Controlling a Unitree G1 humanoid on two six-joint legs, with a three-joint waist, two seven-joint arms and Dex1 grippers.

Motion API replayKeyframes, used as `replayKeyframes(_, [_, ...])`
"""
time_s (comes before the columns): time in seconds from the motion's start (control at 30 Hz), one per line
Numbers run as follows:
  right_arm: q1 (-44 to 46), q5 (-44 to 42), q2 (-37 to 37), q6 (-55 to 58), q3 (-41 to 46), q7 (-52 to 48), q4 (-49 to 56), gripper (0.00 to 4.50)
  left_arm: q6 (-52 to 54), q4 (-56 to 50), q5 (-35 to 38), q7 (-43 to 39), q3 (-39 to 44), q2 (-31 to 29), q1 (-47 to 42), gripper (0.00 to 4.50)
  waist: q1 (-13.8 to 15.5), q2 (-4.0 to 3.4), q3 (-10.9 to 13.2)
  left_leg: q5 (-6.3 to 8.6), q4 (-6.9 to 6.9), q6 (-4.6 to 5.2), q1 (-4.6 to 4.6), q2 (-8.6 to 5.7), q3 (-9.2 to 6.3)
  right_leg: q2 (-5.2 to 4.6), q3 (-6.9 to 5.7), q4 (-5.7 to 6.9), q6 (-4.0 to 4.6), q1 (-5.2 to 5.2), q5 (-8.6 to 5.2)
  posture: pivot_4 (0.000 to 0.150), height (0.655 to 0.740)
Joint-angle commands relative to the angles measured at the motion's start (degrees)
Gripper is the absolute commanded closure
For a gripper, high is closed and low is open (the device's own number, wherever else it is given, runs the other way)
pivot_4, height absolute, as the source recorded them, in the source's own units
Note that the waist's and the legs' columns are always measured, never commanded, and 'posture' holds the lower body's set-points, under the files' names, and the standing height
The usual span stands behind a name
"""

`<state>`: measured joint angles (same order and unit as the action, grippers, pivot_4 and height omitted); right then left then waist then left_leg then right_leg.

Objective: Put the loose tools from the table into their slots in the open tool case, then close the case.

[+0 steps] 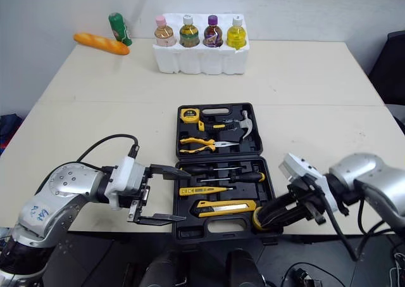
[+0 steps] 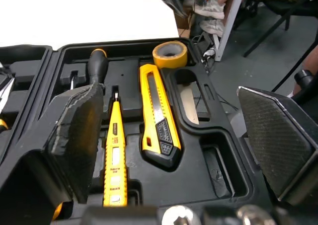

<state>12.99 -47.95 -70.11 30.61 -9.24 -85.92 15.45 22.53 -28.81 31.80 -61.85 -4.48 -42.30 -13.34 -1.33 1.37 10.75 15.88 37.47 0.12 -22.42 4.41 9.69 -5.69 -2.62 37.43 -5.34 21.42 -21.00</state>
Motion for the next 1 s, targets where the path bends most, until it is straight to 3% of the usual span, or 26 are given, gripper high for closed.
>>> replayKeyframes(0.03, [-5.1,2.6,6.9,-9.6,5.5,0.7,1.0,4.48,-0.3,-2.0,0.5,0.7,0.4,0.7,0.0,0.00,-0.2,0.03,0.0,0.00,-0.03,0.00,0.00,0.00,0.00,0.02,0.00,-0.01,-0.01,0.00,0.01,0.150,0.7400])
replayKeyframes(0.37, [-9.1,15.9,20.3,-25.7,5.3,2.4,-6.1,4.48,0.1,-2.5,1.0,-0.6,-0.4,0.5,-0.4,0.00,-0.2,0.10,0.0,-0.05,-0.04,-0.14,0.05,0.04,0.05,0.28,0.02,0.00,-0.02,0.00,0.01,0.150,0.7400])
replayKeyframes(0.43, [-9.5,19.3,21.3,-30.7,4.6,0.8,-8.9,4.48,0.0,-1.7,0.8,-0.9,-0.2,0.5,-1.6,0.00,-0.1,0.10,0.0,-0.05,-0.04,-0.14,0.05,0.01,0.04,0.29,0.02,0.01,-0.02,0.00,0.01,0.150,0.7400])
replayKeyframes(0.73, [-9.8,24.6,24.7,-33.7,2.4,1.1,-19.0,4.48,0.6,0.2,0.9,-2.5,1.3,-1.0,-3.3,0.00,-0.3,0.21,-0.1,-0.05,-0.07,-0.15,0.21,0.07,0.06,0.27,0.03,0.00,-0.04,-0.14,0.02,0.150,0.7400])
replayKeyframes(0.9, [-8.8,27.9,27.2,-40.3,0.8,0.3,-28.0,4.48,0.6,2.1,1.1,-3.0,2.6,-2.1,-5.2,0.00,-0.4,0.67,-0.4,-0.05,-0.09,-0.20,0.53,0.11,-0.06,0.27,-0.05,-0.05,0.00,-0.56,0.00,0.150,0.7400])
replayKeyframes(1.0, [-7.9,24.6,28.4,-38.3,1.7,1.0,-26.9,4.48,3.8,3.0,4.7,0.1,5.1,-0.2,-5.3,0.00,-0.5,0.81,-0.5,0.25,-0.37,-0.30,1.48,0.22,-0.07,0.25,-0.12,-0.58,0.07,-1.63,0.01,0.150,0.7400])
